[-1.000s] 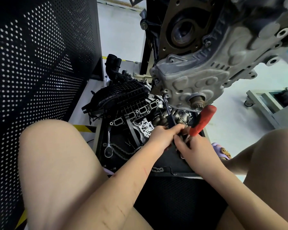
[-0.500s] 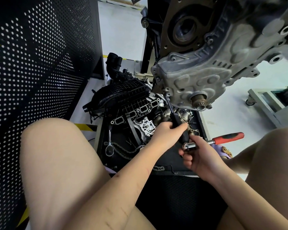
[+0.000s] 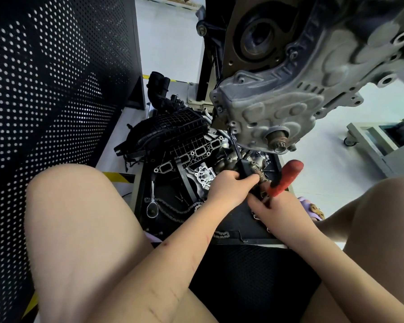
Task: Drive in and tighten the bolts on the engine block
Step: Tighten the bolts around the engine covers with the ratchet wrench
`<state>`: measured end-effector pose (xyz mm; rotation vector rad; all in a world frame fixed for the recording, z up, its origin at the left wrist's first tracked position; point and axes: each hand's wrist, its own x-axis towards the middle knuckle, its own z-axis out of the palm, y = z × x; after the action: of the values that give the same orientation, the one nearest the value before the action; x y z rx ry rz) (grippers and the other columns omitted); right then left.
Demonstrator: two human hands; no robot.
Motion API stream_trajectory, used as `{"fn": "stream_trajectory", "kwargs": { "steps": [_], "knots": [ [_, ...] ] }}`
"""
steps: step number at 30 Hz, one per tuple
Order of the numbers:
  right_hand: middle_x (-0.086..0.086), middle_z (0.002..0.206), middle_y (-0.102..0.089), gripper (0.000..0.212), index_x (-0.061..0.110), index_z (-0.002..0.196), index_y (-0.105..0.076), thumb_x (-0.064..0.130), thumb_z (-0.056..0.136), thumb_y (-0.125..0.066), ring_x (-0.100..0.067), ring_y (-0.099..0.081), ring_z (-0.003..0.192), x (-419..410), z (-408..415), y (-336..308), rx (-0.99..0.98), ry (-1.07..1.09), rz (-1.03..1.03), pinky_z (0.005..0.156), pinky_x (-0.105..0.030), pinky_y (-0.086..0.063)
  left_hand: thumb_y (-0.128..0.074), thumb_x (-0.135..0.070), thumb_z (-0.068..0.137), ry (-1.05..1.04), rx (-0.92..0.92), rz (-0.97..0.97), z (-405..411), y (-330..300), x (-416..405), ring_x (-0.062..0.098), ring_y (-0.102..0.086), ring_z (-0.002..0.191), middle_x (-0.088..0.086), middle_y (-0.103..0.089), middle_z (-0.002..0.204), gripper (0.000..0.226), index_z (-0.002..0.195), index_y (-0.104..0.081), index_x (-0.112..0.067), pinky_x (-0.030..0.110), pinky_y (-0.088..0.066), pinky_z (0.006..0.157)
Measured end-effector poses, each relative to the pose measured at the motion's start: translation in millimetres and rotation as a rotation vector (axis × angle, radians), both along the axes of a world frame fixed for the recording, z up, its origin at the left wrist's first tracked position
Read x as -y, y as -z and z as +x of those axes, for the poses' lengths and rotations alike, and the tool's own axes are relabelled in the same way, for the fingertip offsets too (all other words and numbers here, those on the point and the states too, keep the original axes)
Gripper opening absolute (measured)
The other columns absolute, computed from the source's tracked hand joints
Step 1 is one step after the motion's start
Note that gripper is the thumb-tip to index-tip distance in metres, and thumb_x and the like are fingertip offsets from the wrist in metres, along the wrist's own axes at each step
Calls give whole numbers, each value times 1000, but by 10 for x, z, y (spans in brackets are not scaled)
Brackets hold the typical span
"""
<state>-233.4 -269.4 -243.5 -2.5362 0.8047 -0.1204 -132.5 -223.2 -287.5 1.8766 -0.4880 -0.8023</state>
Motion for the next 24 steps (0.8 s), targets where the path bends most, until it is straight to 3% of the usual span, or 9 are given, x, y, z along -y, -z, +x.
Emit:
{"fn": "stream_trajectory", "kwargs": {
  "steps": [1, 3, 5, 9, 13, 16, 17, 21, 24],
  "knots": [
    [8, 51, -43, 35, 26, 61, -36, 22, 89, -55, -8, -41, 47, 1, 3, 18, 1, 7, 21, 48, -22, -31, -63, -42, 78, -3, 2, -3, 0, 7, -3, 9, -42, 49, -7, -42, 44, 45, 45, -45, -17, 25, -29, 47],
    [1, 52, -51, 24, 16, 68, -49, 20, 91, -54, -14, -46, 45, 9, -4, 53, 75, 116, 258, 48, -28, -39, -62, -41, 78, -9, -1, -20, -6, 18, -14, 11, -42, 48, -8, -41, 42, 44, 45, -44, -18, 25, -29, 47],
    [2, 49, -54, 17, 8, 83, -57, 21, 93, -51, -11, -48, 38, 10, -9, 52, 115, 262, 498, 39, -23, -40, -61, -41, 79, -15, 8, -41, -11, 17, -17, 12, -41, 47, -8, -39, 36, 46, 44, -42, -18, 25, -30, 48],
    [2, 47, -57, 14, 11, 88, -54, 20, 96, -47, -10, -49, 35, 60, -9, 52, 182, 411, 855, 33, -20, -37, -59, -46, 81, 43, -41, -64, 19, 2, -13, 10, -46, 42, -9, -42, 31, 44, 49, -47, -19, 24, -36, 49],
    [-10, 48, -53, 27, 9, 80, -48, 28, 98, -37, -9, -37, 31, 143, -41, 44, 207, 607, 1292, 32, -16, -32, -56, -56, 81, 116, -141, -80, 3, -18, -13, 4, -46, 32, -14, -44, 32, 41, 63, -56, -18, 19, -37, 43],
    [-4, 42, -45, 38, 5, 74, -52, 34, 93, -37, -7, -31, 26, 215, -63, 39, 318, 750, 1770, 26, -13, -26, -56, -56, 81, 92, -197, -103, -19, -23, -21, 2, -46, 33, -13, -48, 36, 42, 63, -56, -18, 14, -35, 38],
    [-3, 42, -44, 38, 4, 74, -51, 34, 92, -37, -7, -31, 25, 214, -65, 55, 348, 764, 1825, 26, -12, -25, -56, -55, 81, 80, -215, -86, -26, -14, -27, 5, -47, 35, -11, -48, 40, 43, 62, -54, -16, 15, -36, 39],
    [-7, 48, -47, 36, 8, 67, -49, 30, 93, -37, -8, -32, 30, 140, -65, 132, 326, 693, 1680, 31, -12, -28, -57, -43, 84, 25, -257, -105, -62, 16, -33, 14, -41, 48, -2, -42, 54, 30, 75, -57, -13, 27, -34, 53],
    [-7, 49, -48, 45, 7, 59, -55, 32, 93, -39, -8, -32, 31, 174, -74, 108, 303, 657, 1651, 31, -13, -29, -58, -40, 83, 1, -309, -132, -58, -18, -17, 13, -41, 45, -1, -44, 56, 27, 81, -59, -13, 25, -34, 50]
  ]
}}
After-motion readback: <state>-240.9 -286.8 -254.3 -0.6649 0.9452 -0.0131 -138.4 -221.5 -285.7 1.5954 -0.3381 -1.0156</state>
